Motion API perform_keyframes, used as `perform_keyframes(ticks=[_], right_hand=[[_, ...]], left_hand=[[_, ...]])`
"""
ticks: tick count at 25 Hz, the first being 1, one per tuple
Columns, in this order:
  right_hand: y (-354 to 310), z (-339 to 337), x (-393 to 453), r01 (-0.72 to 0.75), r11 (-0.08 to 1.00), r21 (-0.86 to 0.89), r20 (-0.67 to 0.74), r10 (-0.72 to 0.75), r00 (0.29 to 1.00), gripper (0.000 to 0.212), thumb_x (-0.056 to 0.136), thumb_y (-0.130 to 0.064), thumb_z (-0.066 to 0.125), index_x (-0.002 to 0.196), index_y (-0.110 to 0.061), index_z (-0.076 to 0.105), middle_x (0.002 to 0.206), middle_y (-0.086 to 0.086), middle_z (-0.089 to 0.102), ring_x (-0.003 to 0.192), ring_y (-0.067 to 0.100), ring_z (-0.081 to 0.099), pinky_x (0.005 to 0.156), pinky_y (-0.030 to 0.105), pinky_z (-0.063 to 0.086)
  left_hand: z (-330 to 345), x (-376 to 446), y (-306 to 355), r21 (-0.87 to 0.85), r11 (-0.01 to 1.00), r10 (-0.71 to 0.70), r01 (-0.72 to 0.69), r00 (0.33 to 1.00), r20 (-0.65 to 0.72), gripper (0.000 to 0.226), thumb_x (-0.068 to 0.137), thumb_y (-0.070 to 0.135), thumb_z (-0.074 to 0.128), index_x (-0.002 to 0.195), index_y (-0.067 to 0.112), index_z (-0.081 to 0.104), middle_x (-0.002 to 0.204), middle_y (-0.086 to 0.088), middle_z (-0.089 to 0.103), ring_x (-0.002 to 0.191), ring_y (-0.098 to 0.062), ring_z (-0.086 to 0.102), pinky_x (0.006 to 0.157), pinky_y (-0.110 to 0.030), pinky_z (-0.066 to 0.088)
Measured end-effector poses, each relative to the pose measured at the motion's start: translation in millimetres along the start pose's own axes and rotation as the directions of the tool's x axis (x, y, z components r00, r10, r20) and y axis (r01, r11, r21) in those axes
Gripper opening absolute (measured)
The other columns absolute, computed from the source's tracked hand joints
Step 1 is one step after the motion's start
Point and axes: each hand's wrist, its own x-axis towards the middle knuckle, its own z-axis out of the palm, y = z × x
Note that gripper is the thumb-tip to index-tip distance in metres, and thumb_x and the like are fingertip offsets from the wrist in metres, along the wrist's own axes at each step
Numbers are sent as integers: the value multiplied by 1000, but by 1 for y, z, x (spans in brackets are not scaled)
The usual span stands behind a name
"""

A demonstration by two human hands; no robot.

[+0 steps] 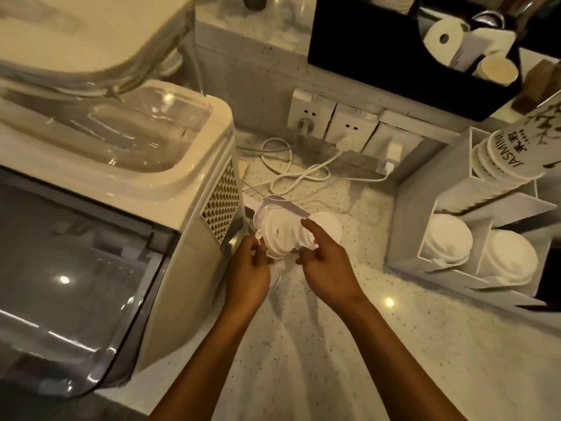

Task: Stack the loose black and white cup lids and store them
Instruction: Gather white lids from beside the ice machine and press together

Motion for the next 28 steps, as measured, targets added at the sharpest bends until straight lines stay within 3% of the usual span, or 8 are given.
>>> perform_keyframes(ticks=[2, 5, 8, 12, 16, 21, 25, 28], right_hand=[[2, -9, -15, 15, 1000, -9, -21, -16, 1000, 48, 97, -16, 55, 137, -41, 49, 121, -34, 50, 102, -5, 57, 89, 8, 42], [5, -13, -36, -14, 1000, 4, -29, 14, 999, 46, 95, -29, 63, 137, -42, 49, 121, -29, 50, 98, -6, 56, 87, 16, 44], [9, -19, -57, -22, 1000, 17, 40, 21, 999, 36, 95, -34, 64, 126, -47, 52, 116, -29, 55, 96, -7, 57, 76, 8, 41], [22, -28, -94, -82, 997, 3, 173, 81, 982, 20, 94, -35, 65, 114, -38, 64, 98, -13, 71, 86, 5, 67, 74, 20, 51], [33, -24, -122, -135, 989, 56, 240, 117, 964, 15, 93, -30, 67, 108, -27, 67, 85, -5, 75, 78, 8, 72, 78, 30, 57], [48, -18, -142, -204, 966, 161, 118, 186, 975, 12, 92, -31, 67, 103, -27, 66, 83, -7, 77, 75, 9, 73, 79, 32, 57], [66, -11, -160, -244, 956, 164, 50, 238, 970, 27, 91, -36, 69, 116, -35, 60, 85, -10, 76, 77, 1, 72, 64, 13, 51], [82, -5, -174, -178, 981, 82, 42, 175, 984, 58, 85, -42, 73, 131, -59, 42, 110, -26, 65, 93, -6, 64, 67, 8, 50]], left_hand=[[-14, -21, -5, -97, 995, 15, -9, 998, 63, 14, 105, 27, 47, 103, 21, 59, 106, -6, 72, 96, -24, 70, 87, -50, 58], [-32, -51, -13, -134, 990, 56, -34, 985, 162, 16, 106, 30, 47, 100, 27, 62, 101, 0, 75, 92, -18, 73, 78, -40, 60], [-49, -73, -23, -75, 994, 98, -84, 969, 226, 19, 105, 29, 48, 96, 31, 64, 92, 9, 75, 81, -8, 73, 74, -29, 57], [-62, -96, -36, -78, 993, 106, -87, 954, 280, 25, 105, 23, 51, 92, 31, 70, 88, 8, 75, 78, -7, 71, 71, -24, 57], [-61, -112, -46, -168, 985, 20, 22, 970, 242, 22, 101, 29, 57, 93, 34, 77, 89, 3, 78, 79, -16, 74, 66, -26, 61], [-49, -131, -62, -256, 961, -32, 102, 964, 264, 10, 93, 30, 69, 102, 29, 75, 91, 0, 78, 78, -22, 78, 64, -26, 61], [-26, -143, -75, -230, 963, -81, 138, 967, 241, 19, 89, 19, 76, 103, 30, 72, 90, -2, 77, 73, -25, 78, 65, -30, 63], [-15, -146, -82, -205, 968, -91, 145, 963, 253, 20, 89, 18, 75, 107, 28, 72, 93, -1, 76, 72, -25, 77, 69, -37, 64]])
